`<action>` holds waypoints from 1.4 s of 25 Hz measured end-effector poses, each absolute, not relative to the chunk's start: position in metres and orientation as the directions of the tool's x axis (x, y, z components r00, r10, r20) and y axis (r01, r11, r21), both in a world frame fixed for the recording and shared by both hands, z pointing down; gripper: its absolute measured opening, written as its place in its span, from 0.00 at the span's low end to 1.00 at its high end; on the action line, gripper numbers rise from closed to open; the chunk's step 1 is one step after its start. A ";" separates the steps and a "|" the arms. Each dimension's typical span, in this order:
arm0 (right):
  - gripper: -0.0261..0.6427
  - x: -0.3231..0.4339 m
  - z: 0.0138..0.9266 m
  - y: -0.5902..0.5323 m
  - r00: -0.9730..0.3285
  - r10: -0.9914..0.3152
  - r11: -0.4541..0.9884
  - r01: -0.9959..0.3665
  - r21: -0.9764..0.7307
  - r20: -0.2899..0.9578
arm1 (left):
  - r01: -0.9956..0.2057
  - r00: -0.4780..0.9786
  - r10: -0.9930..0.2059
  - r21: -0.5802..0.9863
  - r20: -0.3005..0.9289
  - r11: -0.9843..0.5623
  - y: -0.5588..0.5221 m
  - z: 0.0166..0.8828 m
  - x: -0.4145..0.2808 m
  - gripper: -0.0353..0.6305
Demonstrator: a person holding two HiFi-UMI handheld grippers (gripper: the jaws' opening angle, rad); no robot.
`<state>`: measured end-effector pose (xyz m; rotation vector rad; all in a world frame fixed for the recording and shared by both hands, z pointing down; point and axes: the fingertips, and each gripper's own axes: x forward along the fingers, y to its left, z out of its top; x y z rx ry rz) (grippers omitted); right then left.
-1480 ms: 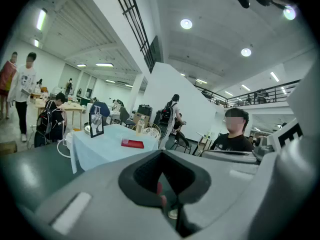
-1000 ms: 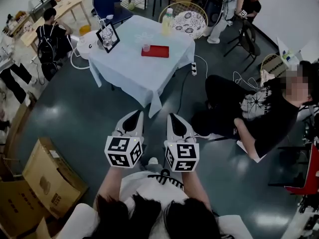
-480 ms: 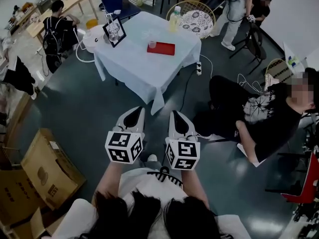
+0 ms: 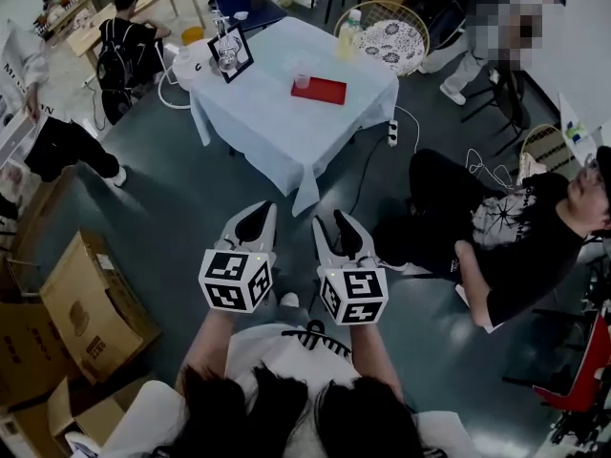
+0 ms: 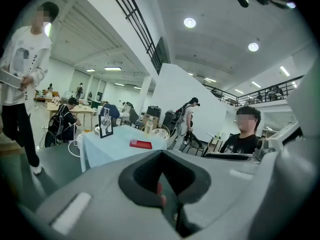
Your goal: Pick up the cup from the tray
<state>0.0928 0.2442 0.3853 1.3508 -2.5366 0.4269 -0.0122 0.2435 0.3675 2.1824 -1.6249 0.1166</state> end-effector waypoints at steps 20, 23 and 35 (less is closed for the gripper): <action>0.40 0.078 0.384 0.158 -0.557 -0.779 0.547 -0.828 -0.120 0.289 | -0.924 0.338 -0.886 0.289 0.317 -0.249 0.147 0.386 -0.031 0.05; 0.42 0.075 0.388 0.130 -0.538 -0.790 0.528 -0.841 -0.120 0.296 | -0.923 0.352 -0.876 0.278 0.331 -0.266 0.120 0.395 -0.036 0.05; 0.49 0.022 0.379 0.022 -0.493 -0.814 0.487 -0.867 -0.103 0.306 | -0.914 0.376 -0.857 0.294 0.353 -0.280 0.015 0.403 -0.090 0.05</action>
